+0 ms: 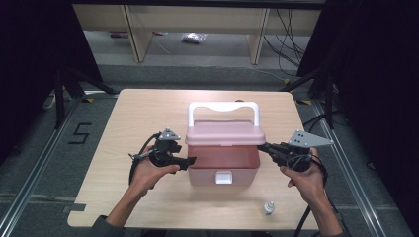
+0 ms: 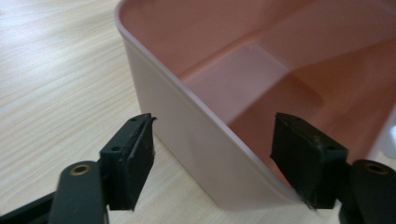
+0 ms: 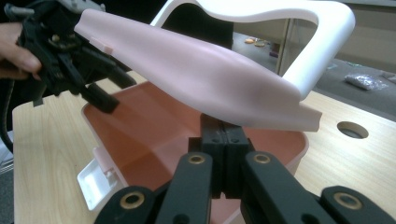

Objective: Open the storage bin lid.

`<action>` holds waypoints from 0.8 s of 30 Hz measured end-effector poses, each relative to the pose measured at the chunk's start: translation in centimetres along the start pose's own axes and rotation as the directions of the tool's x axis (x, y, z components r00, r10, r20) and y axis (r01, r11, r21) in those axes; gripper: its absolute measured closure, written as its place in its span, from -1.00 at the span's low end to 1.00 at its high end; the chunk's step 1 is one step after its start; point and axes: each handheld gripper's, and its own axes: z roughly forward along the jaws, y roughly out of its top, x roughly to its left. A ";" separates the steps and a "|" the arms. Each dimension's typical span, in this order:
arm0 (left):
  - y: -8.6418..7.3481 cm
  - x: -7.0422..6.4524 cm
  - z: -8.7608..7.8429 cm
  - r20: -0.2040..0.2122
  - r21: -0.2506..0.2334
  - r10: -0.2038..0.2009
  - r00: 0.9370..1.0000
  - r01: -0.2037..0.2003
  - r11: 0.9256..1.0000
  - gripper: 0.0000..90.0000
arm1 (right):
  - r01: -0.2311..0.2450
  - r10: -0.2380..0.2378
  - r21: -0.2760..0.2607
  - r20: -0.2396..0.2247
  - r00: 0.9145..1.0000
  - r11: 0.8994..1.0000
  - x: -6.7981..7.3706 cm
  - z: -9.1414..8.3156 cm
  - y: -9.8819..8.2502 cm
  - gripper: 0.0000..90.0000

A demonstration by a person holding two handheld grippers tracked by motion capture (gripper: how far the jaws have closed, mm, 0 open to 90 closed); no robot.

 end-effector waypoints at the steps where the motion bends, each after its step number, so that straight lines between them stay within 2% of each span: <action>1: 0.0 0.0 0.0 0.000 0.000 0.000 1.000 0.000 1.000 -0.29 | 0.000 0.000 0.000 0.000 1.000 1.000 0.0 0.0 0.0 1.00; 2: -0.1 -0.1 0.1 0.004 -0.002 -0.004 1.000 0.004 1.000 -0.29 | -0.008 0.008 0.007 0.006 1.000 1.000 0.0 0.0 0.1 1.00; 3: -0.3 -0.3 0.6 0.012 -0.006 0.009 1.000 -0.008 1.000 -0.15 | 0.000 0.000 0.006 0.001 1.000 1.000 -0.2 0.0 0.4 1.00; 4: -0.5 -0.5 0.8 0.026 -0.010 0.002 1.000 -0.001 1.000 -0.13 | 0.004 -0.004 0.005 0.008 1.000 1.000 -0.2 0.1 0.5 1.00; 6: -0.6 -0.6 1.0 0.028 -0.016 -0.012 1.000 0.012 1.000 -0.13 | -0.014 0.014 0.008 0.004 1.000 1.000 -0.2 0.1 0.7 1.00; 7: -0.6 -0.7 1.0 0.009 -0.024 -0.013 1.000 0.013 1.000 -0.13 | 0.001 -0.001 0.007 0.000 1.000 1.000 -0.5 0.2 0.8 1.00; 8: -0.6 -0.7 1.0 0.015 -0.020 -0.009 1.000 0.010 1.000 -0.12 | -0.004 0.004 0.014 0.015 1.000 1.000 -0.5 0.2 1.0 1.00; 9: -0.7 -0.8 0.9 -0.003 -0.027 0.005 1.000 -0.006 1.000 -0.10 | -0.004 0.004 0.000 0.014 1.000 1.000 -0.9 0.3 1.3 1.00; 11: -0.7 -0.9 0.9 0.000 -0.031 0.003 1.000 -0.003 1.000 -0.08 | 0.004 -0.004 0.001 0.009 1.000 1.000 -1.1 0.4 1.5 1.00; 12: -0.8 -1.0 0.8 -0.009 -0.052 0.021 1.000 -0.022 0.998 -0.06 | -0.010 0.010 -0.001 0.008 1.000 1.000 -1.4 0.6 1.7 1.00; 15: -0.8 -0.9 0.6 -0.004 -0.055 0.033 0.999 -0.033 0.998 0.02 | -0.012 0.012 0.001 0.010 1.000 1.000 -1.7 1.0 1.9 1.00; 17: -1.1 -1.2 0.2 -0.013 -0.056 0.012 1.000 -0.012 0.998 0.06 | -0.019 0.019 -0.008 0.001 1.000 1.000 -2.0 1.5 2.1 1.00; 18: -1.1 -1.3 0.2 -0.012 -0.062 0.011 1.000 -0.011 0.998 0.06 | -0.005 0.005 0.000 0.011 1.000 1.000 -2.3 1.5 2.2 1.00; 20: -1.1 -1.2 0.2 -0.002 -0.061 0.013 1.000 -0.013 0.998 0.06 | -0.013 0.013 -0.013 0.000 1.000 1.000 -2.4 1.7 2.3 1.00; 21: -1.2 -1.4 0.1 -0.012 -0.051 -0.010 1.000 0.010 0.999 0.06 | -0.006 0.006 -0.002 0.011 1.000 1.000 -2.5 1.8 2.4 1.00; 24: -1.3 -1.6 0.0 -0.026 -0.055 -0.007 1.000 0.006 0.998 0.08 | -0.020 0.020 0.000 0.007 1.000 1.000 -2.9 2.1 2.8 1.00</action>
